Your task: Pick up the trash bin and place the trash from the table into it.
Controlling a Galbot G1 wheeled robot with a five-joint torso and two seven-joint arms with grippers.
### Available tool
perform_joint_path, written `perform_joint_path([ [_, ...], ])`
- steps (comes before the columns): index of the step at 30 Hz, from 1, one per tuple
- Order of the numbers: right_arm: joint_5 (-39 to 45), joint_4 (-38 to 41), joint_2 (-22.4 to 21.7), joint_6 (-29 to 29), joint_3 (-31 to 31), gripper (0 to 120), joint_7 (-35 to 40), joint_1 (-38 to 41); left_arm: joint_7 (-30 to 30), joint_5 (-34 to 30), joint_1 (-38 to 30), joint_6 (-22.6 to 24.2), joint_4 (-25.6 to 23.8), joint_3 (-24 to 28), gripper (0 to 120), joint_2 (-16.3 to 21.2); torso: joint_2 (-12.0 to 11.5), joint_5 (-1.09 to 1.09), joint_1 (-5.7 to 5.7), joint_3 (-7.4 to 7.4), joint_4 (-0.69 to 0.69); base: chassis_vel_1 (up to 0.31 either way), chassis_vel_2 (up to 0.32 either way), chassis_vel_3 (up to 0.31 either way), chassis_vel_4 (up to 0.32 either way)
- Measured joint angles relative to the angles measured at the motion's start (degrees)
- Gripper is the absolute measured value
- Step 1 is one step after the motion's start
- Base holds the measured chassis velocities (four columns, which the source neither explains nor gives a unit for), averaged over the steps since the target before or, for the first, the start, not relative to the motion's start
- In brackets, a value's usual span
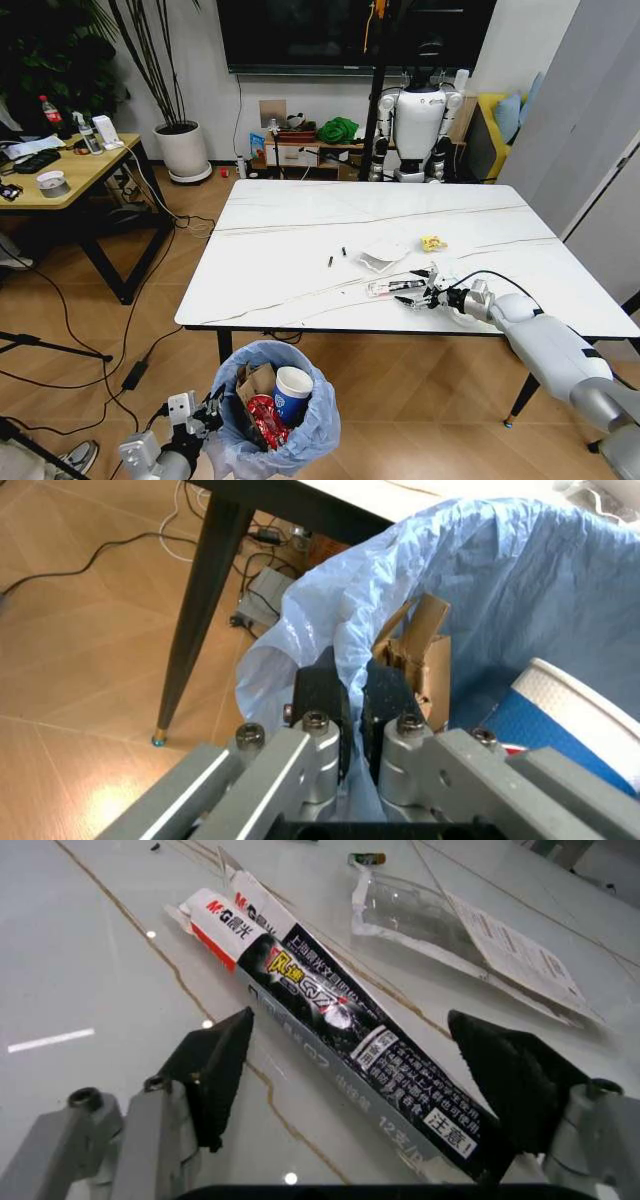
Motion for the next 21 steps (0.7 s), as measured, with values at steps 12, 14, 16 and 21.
perform_joint_path([
  [12,-0.31,0.32,-0.17,0.07,0.11,29,-0.10,-0.39,0.05,0.08,-0.03,-0.05,0.09,0.00,0,-0.17,0.00,0.00,0.00,0.00,0.00,0.000,0.000,0.000,0.000],
  [14,-0.33,0.34,-0.18,0.07,0.11,27,-0.12,-0.39,0.05,0.08,-0.08,-0.05,0.11,0.00,0,-0.22,0.00,0.00,0.00,0.00,0.00,0.000,0.000,0.000,0.000],
  [16,-0.35,0.41,-0.22,0.10,0.11,17,-0.18,-0.38,0.05,0.09,-0.16,-0.05,0.18,0.02,0,-0.27,0.00,0.00,0.00,0.00,0.00,0.000,0.000,0.000,0.000],
  [21,-0.35,1.33,-0.53,0.19,0.19,3,-0.35,-0.80,0.05,0.07,-0.62,-0.06,0.37,0.08,0,-0.29,0.00,0.00,0.00,0.00,0.01,0.000,0.000,0.000,0.000],
])
